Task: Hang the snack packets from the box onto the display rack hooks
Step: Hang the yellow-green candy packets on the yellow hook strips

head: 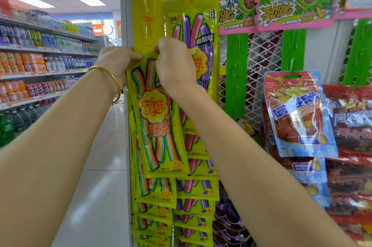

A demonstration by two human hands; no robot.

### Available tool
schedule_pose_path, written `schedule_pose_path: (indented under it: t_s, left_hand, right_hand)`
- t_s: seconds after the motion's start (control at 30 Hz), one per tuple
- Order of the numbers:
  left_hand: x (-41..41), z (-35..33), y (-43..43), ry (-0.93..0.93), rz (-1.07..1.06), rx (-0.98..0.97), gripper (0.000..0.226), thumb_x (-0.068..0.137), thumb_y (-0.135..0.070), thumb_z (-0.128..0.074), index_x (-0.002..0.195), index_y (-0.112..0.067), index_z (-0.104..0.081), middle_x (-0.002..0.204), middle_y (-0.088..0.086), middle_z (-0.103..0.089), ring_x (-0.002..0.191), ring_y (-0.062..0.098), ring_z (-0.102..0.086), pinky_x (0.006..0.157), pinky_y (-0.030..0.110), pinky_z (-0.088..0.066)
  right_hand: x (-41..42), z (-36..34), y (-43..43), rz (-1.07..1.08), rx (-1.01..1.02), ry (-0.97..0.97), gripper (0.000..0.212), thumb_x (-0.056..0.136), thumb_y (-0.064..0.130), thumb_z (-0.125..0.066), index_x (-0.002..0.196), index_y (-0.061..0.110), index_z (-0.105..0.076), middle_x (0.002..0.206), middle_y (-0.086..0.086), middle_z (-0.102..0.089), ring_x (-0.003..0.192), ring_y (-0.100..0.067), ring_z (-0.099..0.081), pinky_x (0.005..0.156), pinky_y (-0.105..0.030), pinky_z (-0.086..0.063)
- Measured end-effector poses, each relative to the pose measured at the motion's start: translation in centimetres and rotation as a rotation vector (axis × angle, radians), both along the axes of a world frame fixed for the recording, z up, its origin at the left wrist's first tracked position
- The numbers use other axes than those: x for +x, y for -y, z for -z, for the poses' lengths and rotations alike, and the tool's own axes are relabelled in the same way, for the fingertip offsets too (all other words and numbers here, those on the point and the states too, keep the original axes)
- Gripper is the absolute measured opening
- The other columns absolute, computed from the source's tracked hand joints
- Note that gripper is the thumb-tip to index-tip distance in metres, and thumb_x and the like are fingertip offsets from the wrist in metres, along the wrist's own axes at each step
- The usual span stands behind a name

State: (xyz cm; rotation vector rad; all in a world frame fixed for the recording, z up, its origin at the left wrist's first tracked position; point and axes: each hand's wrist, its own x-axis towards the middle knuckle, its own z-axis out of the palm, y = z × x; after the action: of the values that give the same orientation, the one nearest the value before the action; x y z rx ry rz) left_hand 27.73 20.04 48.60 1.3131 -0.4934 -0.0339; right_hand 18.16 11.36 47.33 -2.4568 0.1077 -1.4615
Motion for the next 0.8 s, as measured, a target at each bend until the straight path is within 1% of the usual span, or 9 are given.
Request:
schedule_pose_path:
  t_s: [0.07,0.17,0.27,0.33,0.4,0.53,0.63,0.7,0.8]
  left_hand:
    - [-0.1,0.0,0.0,0.019,0.024,0.009,0.031,0.091,0.002,-0.043,0.113,-0.008,-0.061,0.102,0.012,-0.066,0.065,0.015,-0.068,0.054,0.028,-0.056]
    - [-0.2,0.3,-0.2,0.063,0.002,0.007,0.033,0.086,0.006,-0.045,0.113,-0.003,-0.062,0.105,0.018,-0.066,0.072,0.020,-0.068,0.061,0.031,-0.058]
    - [-0.6,0.6,-0.4,0.125,-0.070,0.008,0.027,0.077,0.010,-0.049,0.091,-0.005,-0.066,0.098,0.021,-0.066,0.074,0.026,-0.066,0.078,0.043,-0.057]
    - [-0.8,1.0,-0.4,0.165,-0.115,0.021,0.026,0.079,0.010,-0.051,0.078,-0.012,-0.065,0.080,0.011,-0.068,0.067,0.019,-0.065,0.075,0.038,-0.057]
    - [-0.7,1.7,-0.7,0.274,-0.183,0.109,0.020,0.083,0.002,-0.055,0.084,-0.015,-0.067,0.076,0.002,-0.069,0.069,0.015,-0.066,0.075,0.033,-0.056]
    - [-0.4,3.2,-1.3,0.405,-0.382,0.222,0.029,0.084,-0.009,-0.064,0.113,-0.008,-0.062,0.095,0.011,-0.060,0.080,0.020,-0.058,0.077,0.031,-0.049]
    - [-0.4,3.4,-1.3,0.410,-0.393,0.257,0.026,0.084,-0.007,-0.064,0.110,-0.006,-0.062,0.090,0.011,-0.061,0.076,0.019,-0.058,0.077,0.032,-0.051]
    - [-0.4,3.5,-1.3,0.388,-0.399,0.271,0.024,0.084,-0.007,-0.064,0.108,-0.005,-0.062,0.084,0.008,-0.061,0.077,0.021,-0.060,0.078,0.034,-0.053]
    - [-0.9,3.7,-1.3,0.385,-0.439,0.285,0.027,0.082,-0.009,-0.066,0.108,-0.004,-0.061,0.089,0.011,-0.063,0.082,0.025,-0.061,0.078,0.035,-0.052]
  right_hand:
    - [0.0,0.0,0.1,0.013,0.001,-0.021,0.021,0.089,0.001,-0.051,0.107,0.008,-0.059,0.103,-0.010,-0.062,0.093,-0.028,-0.059,0.069,-0.034,-0.046]
    - [0.1,0.2,0.2,0.049,-0.020,-0.053,0.023,0.089,0.001,-0.053,0.110,0.010,-0.058,0.104,-0.008,-0.063,0.094,-0.029,-0.059,0.066,-0.032,-0.042]
    - [0.0,0.7,0.3,0.045,-0.029,-0.050,0.022,0.088,0.002,-0.056,0.109,0.009,-0.054,0.097,-0.008,-0.062,0.082,-0.028,-0.056,0.061,-0.033,-0.041]
    - [0.0,0.8,0.3,0.045,-0.032,-0.038,0.021,0.088,0.001,-0.055,0.106,0.009,-0.049,0.090,-0.007,-0.060,0.074,-0.027,-0.050,0.058,-0.033,-0.037]
    - [0.0,0.9,0.3,0.052,-0.035,-0.032,0.021,0.087,0.000,-0.054,0.104,0.009,-0.047,0.084,-0.006,-0.056,0.070,-0.027,-0.047,0.056,-0.033,-0.035]
    - [0.3,1.3,0.1,0.108,-0.093,-0.052,0.025,0.087,0.001,-0.056,0.105,0.011,-0.043,0.078,-0.002,-0.053,0.070,-0.028,-0.054,0.055,-0.034,-0.037]
    - [0.2,1.6,-0.2,0.126,-0.133,-0.050,0.027,0.087,0.002,-0.057,0.108,0.010,-0.042,0.079,-0.003,-0.055,0.075,-0.029,-0.060,0.055,-0.034,-0.039]
    - [0.1,2.1,-0.4,0.125,-0.177,-0.020,0.024,0.088,0.000,-0.055,0.109,0.008,-0.045,0.094,-0.007,-0.059,0.079,-0.028,-0.060,0.055,-0.032,-0.036]
    - [0.1,3.4,-0.8,0.125,-0.242,0.139,0.024,0.076,-0.012,-0.060,0.097,0.001,-0.056,0.103,-0.015,-0.056,0.083,-0.029,-0.055,0.053,-0.027,-0.035]
